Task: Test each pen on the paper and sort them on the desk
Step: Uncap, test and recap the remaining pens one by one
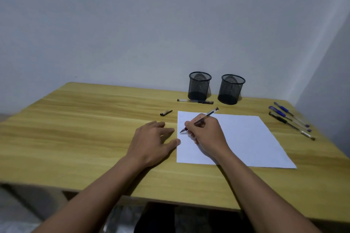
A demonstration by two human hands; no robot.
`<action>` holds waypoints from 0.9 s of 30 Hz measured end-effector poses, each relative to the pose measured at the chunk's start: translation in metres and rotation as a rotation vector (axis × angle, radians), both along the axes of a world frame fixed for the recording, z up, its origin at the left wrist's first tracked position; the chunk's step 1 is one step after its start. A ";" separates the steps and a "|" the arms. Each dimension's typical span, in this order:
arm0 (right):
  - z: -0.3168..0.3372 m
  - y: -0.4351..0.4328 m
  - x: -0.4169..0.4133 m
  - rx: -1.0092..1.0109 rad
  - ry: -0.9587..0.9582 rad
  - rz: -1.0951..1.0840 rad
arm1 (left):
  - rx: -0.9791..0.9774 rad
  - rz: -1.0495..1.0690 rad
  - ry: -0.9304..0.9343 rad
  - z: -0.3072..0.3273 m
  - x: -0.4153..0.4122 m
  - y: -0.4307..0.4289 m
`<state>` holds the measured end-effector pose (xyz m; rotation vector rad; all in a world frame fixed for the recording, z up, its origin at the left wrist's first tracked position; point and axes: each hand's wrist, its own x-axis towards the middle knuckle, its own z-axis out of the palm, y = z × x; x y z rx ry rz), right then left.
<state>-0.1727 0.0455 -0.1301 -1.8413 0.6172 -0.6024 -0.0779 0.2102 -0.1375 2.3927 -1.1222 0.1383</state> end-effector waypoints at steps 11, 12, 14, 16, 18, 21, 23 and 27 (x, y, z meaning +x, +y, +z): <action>-0.003 0.000 0.002 -0.048 0.038 -0.020 | -0.021 0.013 0.006 -0.006 0.005 -0.001; -0.004 -0.001 0.002 -0.041 0.049 -0.014 | -0.021 0.013 0.008 -0.006 0.005 0.000; -0.005 -0.001 0.002 -0.025 0.066 -0.003 | -0.021 0.014 0.013 -0.007 0.005 0.000; -0.007 -0.001 0.002 -0.027 0.064 -0.015 | -0.024 0.015 0.017 -0.007 0.005 0.000; -0.007 -0.001 0.002 -0.033 0.052 -0.040 | -0.026 0.016 0.020 -0.007 0.005 0.000; -0.007 -0.002 0.001 -0.036 0.053 -0.044 | -0.022 0.019 0.017 -0.006 0.005 0.000; -0.007 -0.002 0.001 -0.039 0.054 -0.053 | -0.021 0.022 0.020 -0.006 0.005 0.000; -0.008 -0.003 0.002 -0.034 0.045 -0.071 | -0.035 0.022 0.027 -0.006 0.005 0.001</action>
